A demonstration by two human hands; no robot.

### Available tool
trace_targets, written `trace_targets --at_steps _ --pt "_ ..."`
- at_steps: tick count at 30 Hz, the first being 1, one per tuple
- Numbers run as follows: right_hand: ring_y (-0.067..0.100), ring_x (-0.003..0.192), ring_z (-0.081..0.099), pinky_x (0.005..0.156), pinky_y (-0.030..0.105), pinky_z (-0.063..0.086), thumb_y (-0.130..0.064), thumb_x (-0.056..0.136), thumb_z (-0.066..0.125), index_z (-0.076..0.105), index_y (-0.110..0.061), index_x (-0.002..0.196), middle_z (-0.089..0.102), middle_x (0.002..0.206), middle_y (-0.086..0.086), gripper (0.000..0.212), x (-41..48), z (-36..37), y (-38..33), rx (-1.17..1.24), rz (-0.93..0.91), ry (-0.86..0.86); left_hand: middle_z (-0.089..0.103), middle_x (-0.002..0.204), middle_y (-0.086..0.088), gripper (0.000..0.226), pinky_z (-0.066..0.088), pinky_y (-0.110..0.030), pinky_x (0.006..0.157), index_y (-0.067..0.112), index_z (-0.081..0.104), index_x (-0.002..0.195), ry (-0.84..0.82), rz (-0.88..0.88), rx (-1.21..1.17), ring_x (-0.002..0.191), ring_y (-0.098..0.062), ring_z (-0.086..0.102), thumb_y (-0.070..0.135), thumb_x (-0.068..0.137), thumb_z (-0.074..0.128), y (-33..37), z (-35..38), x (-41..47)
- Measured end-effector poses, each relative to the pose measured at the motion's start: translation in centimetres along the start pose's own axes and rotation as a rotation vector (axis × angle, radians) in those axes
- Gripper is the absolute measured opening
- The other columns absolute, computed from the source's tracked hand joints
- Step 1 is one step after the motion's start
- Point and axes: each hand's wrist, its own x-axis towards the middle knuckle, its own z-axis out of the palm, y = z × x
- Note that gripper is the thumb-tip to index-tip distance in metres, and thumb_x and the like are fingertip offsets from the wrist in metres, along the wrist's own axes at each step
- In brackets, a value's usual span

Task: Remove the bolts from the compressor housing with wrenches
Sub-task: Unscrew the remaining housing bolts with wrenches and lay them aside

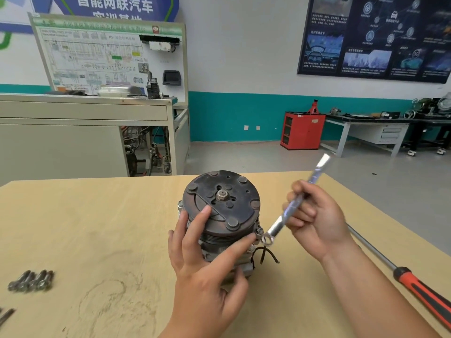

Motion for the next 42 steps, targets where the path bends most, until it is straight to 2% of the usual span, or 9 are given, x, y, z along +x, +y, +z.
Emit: trace_targets --at_steps 6,12,14,18,23,26,31,34,42 --pt "0.02 0.053 0.062 0.05 0.017 0.05 -0.042 0.042 0.077 0.068 -0.011 0.065 0.064 0.062 0.015 0.039 -8.0 -1.8 0.0 -0.053 -0.157 0.051 0.033 0.144 -0.004 0.041 0.011 -0.032 0.118 0.041 0.061 0.109 0.034 0.024 0.006 0.144 -0.031 0.014 0.026 0.071 0.058 -0.5 0.1 0.1" --pt "0.031 0.069 0.071 0.038 0.013 0.039 -0.022 0.012 0.085 0.07 -0.019 0.06 0.069 0.078 0.029 0.05 -12.2 0.1 2.4 -0.349 -0.05 0.106 0.032 0.144 -0.006 0.04 0.012 -0.032 0.118 0.038 0.06 0.112 0.042 0.02 0.01 0.143 -0.033 0.016 0.027 0.073 0.059 -0.5 0.2 0.1" --pt "0.027 0.066 0.071 0.035 0.014 0.036 -0.006 0.029 0.068 0.055 0.006 0.087 0.07 0.075 0.026 0.06 -12.9 0.6 2.8 -0.43 -0.081 0.091 0.031 0.145 -0.007 0.04 0.011 -0.031 0.118 0.038 0.059 0.113 0.035 0.02 0.012 0.143 -0.034 0.015 0.028 0.074 0.059 -0.5 0.2 0.1" --pt "0.018 0.06 0.071 0.033 0.016 0.034 0.002 0.05 0.04 0.044 0.006 0.075 0.071 0.069 0.021 0.025 -13.2 1.4 2.6 -0.408 -0.11 0.083 0.029 0.145 -0.009 0.041 0.01 -0.03 0.118 0.039 0.058 0.114 0.025 0.027 0.014 0.144 -0.034 0.012 0.028 0.074 0.059 -0.4 0.3 0.0" --pt "0.027 0.064 0.065 0.036 0.017 0.035 0.023 0.064 0.061 0.051 0.006 0.079 0.074 0.071 0.007 0.025 -12.8 0.6 3.4 -0.641 0.081 -0.016 0.028 0.146 -0.009 0.042 0.01 -0.031 0.118 0.039 0.057 0.115 0.012 0.024 0.01 0.146 -0.029 0.008 0.028 0.074 0.06 -0.5 0.4 0.0" --pt "0.023 0.081 0.071 0.042 0.012 0.038 0.008 0.067 0.056 0.053 0.0 0.084 0.075 0.082 -0.002 0.02 -13.5 0.5 3.4 -0.696 0.019 -0.076 0.028 0.146 -0.01 0.042 0.009 -0.031 0.119 0.04 0.059 0.113 0.006 0.037 0.014 0.146 -0.03 0.006 0.027 0.074 0.06 -0.5 0.5 -0.1" --pt "0.021 0.039 0.058 0.033 0.012 0.033 -0.001 0.046 0.067 0.059 0.0 0.069 0.067 0.059 0.021 0.025 -11.0 0.8 1.7 -0.456 -0.105 0.139 0.029 0.145 -0.011 0.034 0.009 -0.031 0.118 0.039 0.061 0.103 0.012 0.03 -0.018 0.145 -0.034 0.009 0.024 0.072 0.058 -0.5 0.5 -0.1" --pt "0.008 0.041 0.045 0.038 0.014 0.033 -0.011 0.085 0.056 0.063 -0.014 0.076 0.053 0.045 -0.001 0.011 -6.6 0.3 1.8 -0.449 -0.194 0.263 0.028 0.145 -0.011 0.032 0.008 -0.031 0.118 0.04 0.06 0.099 0.006 0.026 -0.024 0.144 -0.038 0.01 0.023 0.072 0.057 -0.4 0.4 0.0" --pt "0.006 0.042 0.03 0.041 0.018 0.028 -0.033 0.083 0.051 0.071 -0.019 0.073 0.036 0.045 -0.007 0.026 -1.1 0.6 1.4 -0.153 -0.036 0.047 0.026 0.146 -0.007 0.04 0.009 -0.034 0.119 0.041 0.058 0.11 -0.008 0.013 -0.021 0.145 -0.036 0.008 0.026 0.073 0.057 -0.3 0.2 0.0"
